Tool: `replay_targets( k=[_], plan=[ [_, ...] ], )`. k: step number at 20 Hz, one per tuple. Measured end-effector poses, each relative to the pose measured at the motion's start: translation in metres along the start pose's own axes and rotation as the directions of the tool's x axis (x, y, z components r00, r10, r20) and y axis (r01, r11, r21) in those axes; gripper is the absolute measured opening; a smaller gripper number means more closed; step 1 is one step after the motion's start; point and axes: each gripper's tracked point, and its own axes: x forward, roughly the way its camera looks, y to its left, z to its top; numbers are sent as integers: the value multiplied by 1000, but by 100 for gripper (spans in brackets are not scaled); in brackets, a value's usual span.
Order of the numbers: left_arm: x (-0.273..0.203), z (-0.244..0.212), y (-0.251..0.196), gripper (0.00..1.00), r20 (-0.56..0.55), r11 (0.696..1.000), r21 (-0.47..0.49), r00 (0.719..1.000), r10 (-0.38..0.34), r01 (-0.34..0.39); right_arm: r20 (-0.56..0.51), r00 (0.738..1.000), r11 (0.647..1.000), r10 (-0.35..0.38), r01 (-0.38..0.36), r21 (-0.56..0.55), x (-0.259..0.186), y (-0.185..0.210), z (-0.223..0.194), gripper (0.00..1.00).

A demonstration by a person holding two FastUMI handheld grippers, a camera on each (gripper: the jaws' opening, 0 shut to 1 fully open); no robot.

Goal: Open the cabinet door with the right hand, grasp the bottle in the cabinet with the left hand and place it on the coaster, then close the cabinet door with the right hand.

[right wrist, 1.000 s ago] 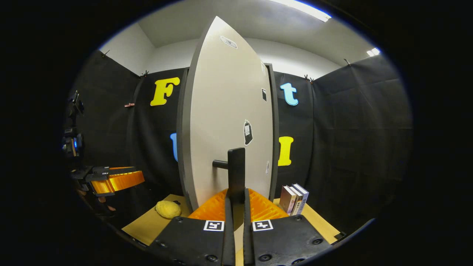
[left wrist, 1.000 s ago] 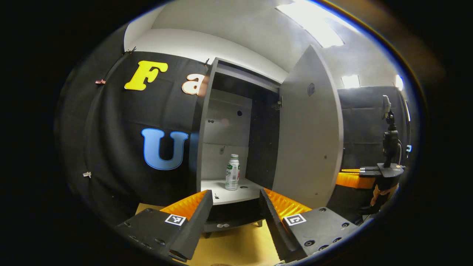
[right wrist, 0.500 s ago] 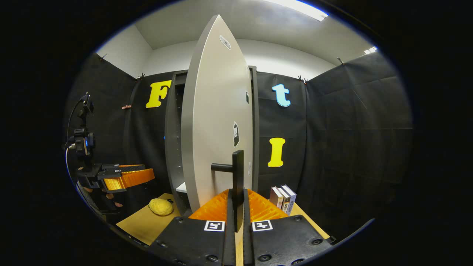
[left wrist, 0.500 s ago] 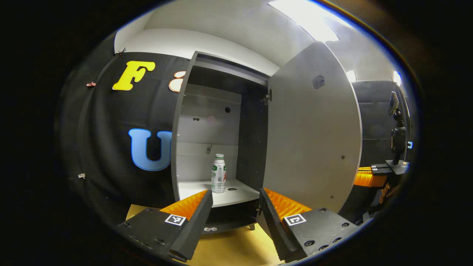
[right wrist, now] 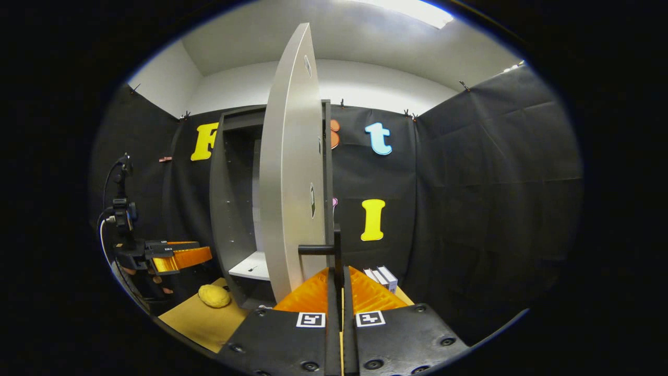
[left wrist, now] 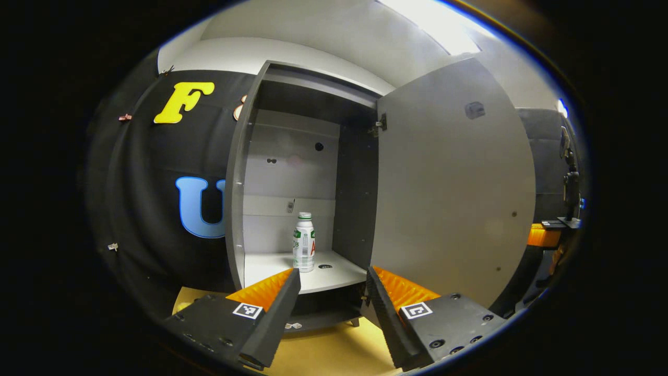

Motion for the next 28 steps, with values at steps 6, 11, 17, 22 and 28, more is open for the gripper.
replay_targets(
  k=[6, 11, 17, 22, 28],
  plan=[
    [55, -1, 7, 81, 0, 1000, 19, 1000, 22, -22, 3, 1000, 999, 22, -22, 25, 1, -12, 1, 7],
    [116, -3, 25, 81, 9, 999, 14, 999, 52, -52, 4, 999, 995, 52, -52, 90, -10, -21, 3, 7],
    [192, -14, 46, 81, -4, 995, 26, 995, 100, -99, 29, 999, 993, 28, -31, 115, -37, -43, 16, 11],
    [252, -29, 59, 81, -6, 995, 18, 995, 101, -101, 67, 974, 976, -216, 215, 11, -58, -109, 23, 11],
    [295, -46, 76, 81, -28, 991, 51, 992, 126, -125, 42, 958, 958, -284, 285, -20, -53, -131, 13, 11]
  ],
)
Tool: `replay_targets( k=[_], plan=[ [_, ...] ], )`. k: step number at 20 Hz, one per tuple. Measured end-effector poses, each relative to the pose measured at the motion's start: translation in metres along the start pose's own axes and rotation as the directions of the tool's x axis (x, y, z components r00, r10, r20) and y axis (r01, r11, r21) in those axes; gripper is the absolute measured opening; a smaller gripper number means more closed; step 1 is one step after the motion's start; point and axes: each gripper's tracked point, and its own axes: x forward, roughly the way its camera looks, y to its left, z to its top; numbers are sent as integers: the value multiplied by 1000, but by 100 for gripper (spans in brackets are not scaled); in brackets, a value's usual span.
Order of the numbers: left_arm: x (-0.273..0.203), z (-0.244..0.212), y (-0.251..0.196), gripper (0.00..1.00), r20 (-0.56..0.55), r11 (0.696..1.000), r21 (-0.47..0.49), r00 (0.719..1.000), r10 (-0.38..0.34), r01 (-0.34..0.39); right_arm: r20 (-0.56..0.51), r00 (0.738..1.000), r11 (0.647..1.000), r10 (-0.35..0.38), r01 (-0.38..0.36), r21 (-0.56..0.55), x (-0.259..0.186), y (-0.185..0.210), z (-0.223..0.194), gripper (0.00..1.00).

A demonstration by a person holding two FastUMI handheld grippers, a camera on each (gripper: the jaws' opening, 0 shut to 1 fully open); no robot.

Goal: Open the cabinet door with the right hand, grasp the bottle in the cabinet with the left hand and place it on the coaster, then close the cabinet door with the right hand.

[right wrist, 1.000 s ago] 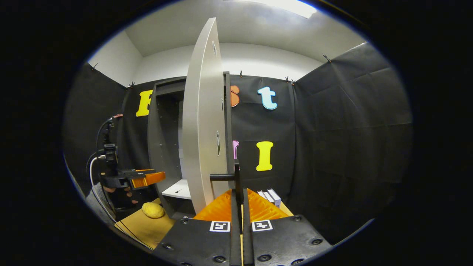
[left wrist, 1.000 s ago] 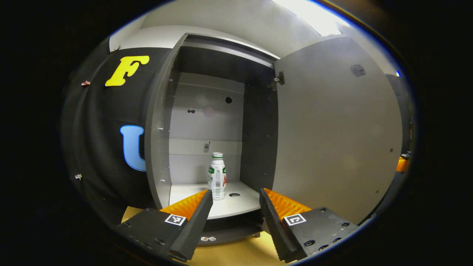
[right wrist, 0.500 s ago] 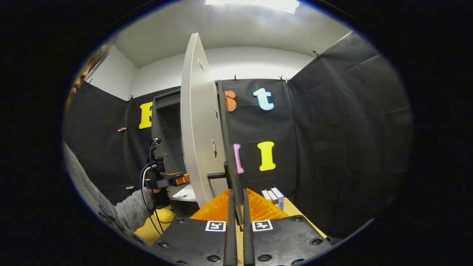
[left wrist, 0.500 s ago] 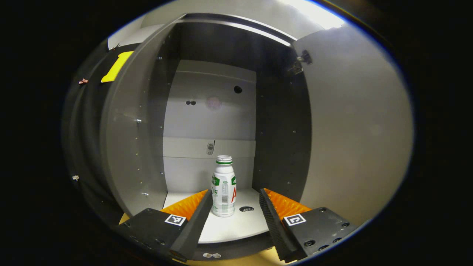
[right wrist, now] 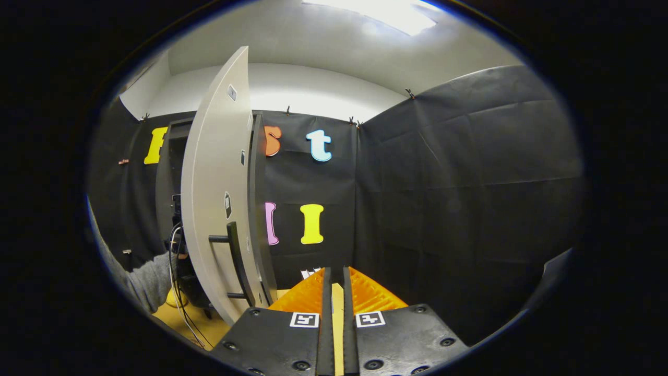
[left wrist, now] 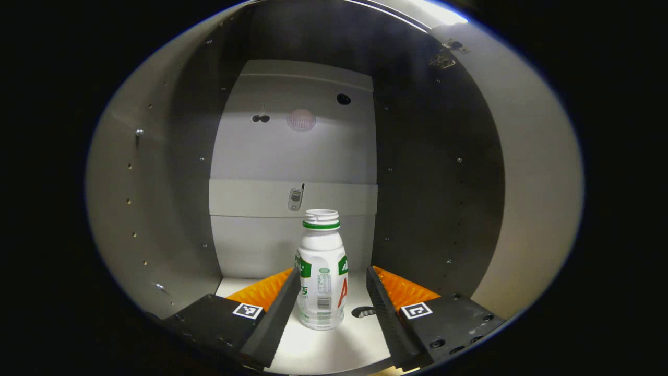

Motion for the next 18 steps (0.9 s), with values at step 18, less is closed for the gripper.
replay_targets(
  k=[18],
  plan=[
    [41, -17, -2, 74, -45, 999, -51, 999, -22, 20, -44, 999, 1000, 5, -5, 0, 34, -8, -21, 11]
  ],
)
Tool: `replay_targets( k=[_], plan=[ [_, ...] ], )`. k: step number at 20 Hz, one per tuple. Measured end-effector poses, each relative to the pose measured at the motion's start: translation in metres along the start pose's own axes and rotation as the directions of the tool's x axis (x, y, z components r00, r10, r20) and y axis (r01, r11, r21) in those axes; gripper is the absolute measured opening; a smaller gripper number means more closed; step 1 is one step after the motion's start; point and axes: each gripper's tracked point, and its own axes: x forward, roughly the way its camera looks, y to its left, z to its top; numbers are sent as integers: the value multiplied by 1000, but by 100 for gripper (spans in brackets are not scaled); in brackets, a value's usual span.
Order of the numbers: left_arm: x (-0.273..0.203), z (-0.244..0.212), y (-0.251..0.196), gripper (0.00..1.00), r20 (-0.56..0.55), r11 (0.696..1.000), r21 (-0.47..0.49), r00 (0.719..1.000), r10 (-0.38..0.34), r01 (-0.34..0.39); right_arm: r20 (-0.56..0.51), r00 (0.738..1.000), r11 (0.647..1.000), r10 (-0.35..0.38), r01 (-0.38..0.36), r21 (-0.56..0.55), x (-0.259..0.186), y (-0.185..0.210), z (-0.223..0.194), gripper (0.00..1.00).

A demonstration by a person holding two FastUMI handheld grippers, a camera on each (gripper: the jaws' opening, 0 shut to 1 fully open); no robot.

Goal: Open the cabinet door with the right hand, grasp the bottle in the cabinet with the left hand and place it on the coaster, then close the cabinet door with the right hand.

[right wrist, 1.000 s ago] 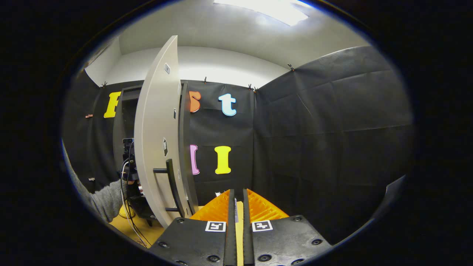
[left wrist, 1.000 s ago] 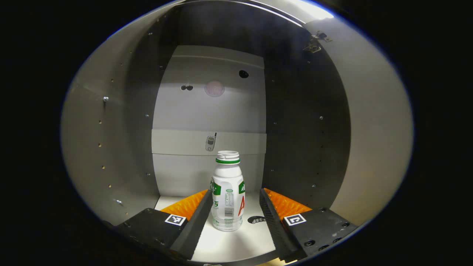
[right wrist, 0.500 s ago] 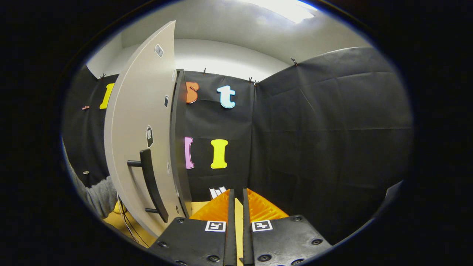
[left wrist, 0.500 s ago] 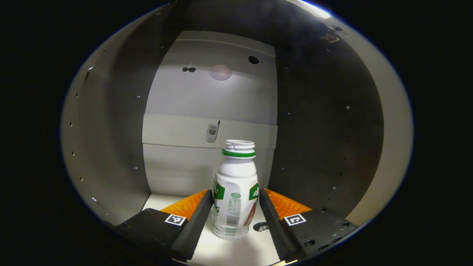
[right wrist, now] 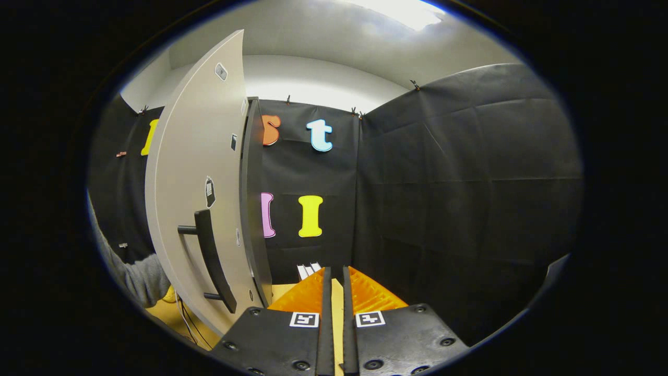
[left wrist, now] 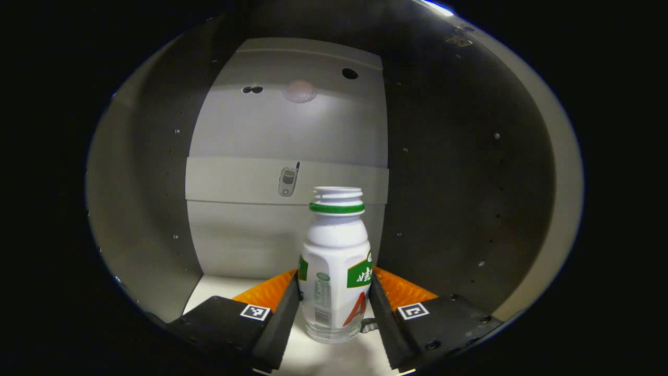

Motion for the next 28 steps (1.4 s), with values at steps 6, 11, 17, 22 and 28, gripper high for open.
replay_targets(
  k=[6, 11, 17, 22, 28],
  plan=[
    [-71, 40, -5, 74, 62, 997, 53, 996, -57, 54, 23, 998, 997, 65, -66, 39, -15, 27, 12, 11],
    [-151, 61, -5, 73, 107, 990, 88, 987, -118, 109, 26, 992, 993, 121, -121, 2, -36, 58, 16, 7],
    [-252, 49, -2, 74, 95, 982, 74, 979, -180, 174, 63, 984, 986, 166, -164, -32, -76, 106, 36, 11],
    [-313, 39, 15, 73, 91, 980, 50, 977, -195, 191, 101, 968, 973, 231, -229, -30, -111, 157, 50, 11],
    [-369, 5, 50, 74, 85, 985, 21, 981, -175, 174, 73, 943, 945, 326, -323, -42, -119, 235, 35, 12]
  ],
)
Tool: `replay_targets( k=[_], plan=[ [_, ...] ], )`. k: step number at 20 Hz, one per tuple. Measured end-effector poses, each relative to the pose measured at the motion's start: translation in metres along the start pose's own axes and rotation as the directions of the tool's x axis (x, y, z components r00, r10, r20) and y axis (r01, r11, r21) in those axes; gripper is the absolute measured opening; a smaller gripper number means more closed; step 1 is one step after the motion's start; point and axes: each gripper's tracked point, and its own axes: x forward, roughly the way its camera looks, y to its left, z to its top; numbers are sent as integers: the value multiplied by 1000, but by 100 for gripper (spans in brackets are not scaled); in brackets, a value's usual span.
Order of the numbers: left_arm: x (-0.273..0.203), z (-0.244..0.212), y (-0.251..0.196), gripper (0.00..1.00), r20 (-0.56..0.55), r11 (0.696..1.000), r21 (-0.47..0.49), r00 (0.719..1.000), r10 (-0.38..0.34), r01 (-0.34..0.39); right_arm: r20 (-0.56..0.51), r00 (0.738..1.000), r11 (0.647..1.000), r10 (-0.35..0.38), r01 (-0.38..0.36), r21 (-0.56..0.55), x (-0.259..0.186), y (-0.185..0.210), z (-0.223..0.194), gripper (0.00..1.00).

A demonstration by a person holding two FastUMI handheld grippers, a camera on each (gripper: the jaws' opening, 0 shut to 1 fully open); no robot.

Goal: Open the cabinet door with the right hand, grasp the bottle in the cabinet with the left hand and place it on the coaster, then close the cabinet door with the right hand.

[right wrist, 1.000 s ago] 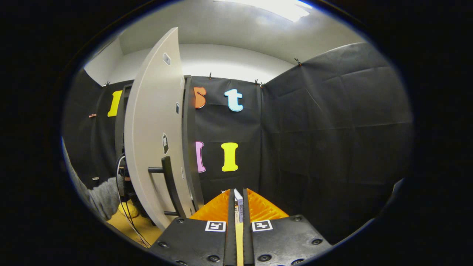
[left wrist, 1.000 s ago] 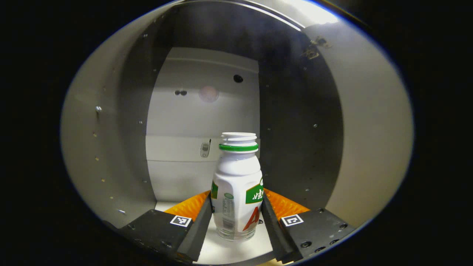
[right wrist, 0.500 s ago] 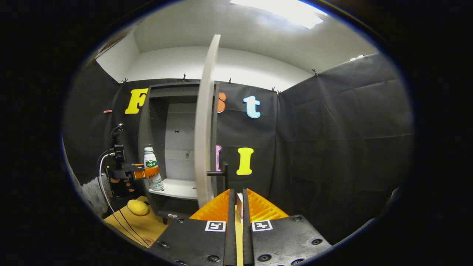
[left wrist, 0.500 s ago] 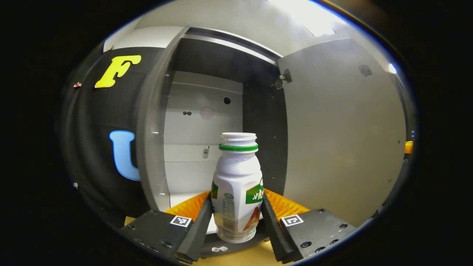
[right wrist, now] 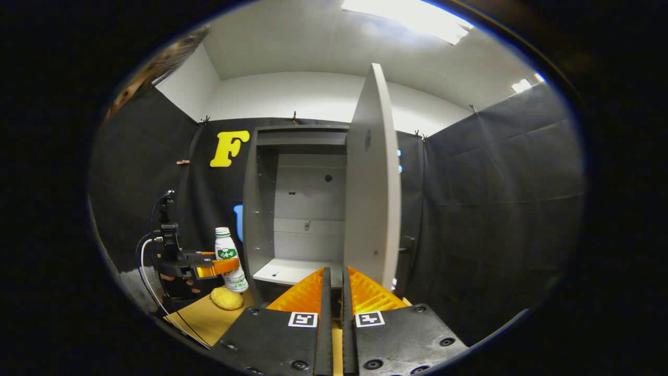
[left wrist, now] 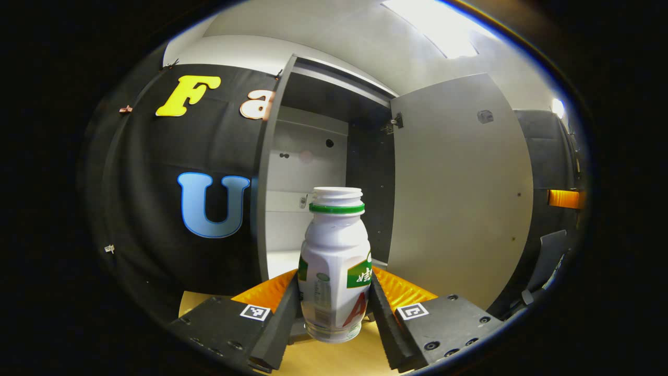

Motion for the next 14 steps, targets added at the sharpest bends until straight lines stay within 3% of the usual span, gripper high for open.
replay_targets(
  k=[4, 7, 9, 11, 12, 13, 14],
  plan=[
    [-37, -26, 17, 74, 7, 998, 37, 999, 50, -50, -5, 1000, 1000, -5, 5, -23, 36, 31, -16, 9],
    [-56, -55, 22, 74, 6, 994, 73, 997, 81, -81, 29, 1000, 1000, -2, 2, 9, 59, 52, -21, 18],
    [-65, -83, 22, 73, -15, 994, 73, 996, 86, -84, 51, 999, 1000, -9, 10, -7, 75, 62, -29, 37],
    [-74, -116, 20, 73, -56, 995, 55, 995, 85, -82, 60, 998, 999, -22, 24, -21, 90, 70, -39, 43],
    [-77, -129, 19, 74, -66, 996, 47, 994, 85, -82, 64, 998, 1000, -17, 18, -21, 97, 78, -44, 53],
    [-79, -140, 19, 74, -68, 996, 42, 994, 87, -84, 66, 998, 1000, -7, 8, -21, 102, 87, -48, 71],
    [-82, -152, 19, 74, -68, 995, 41, 994, 88, -86, 68, 998, 1000, 1, 1, -23, 109, 94, -56, 78]
  ],
)
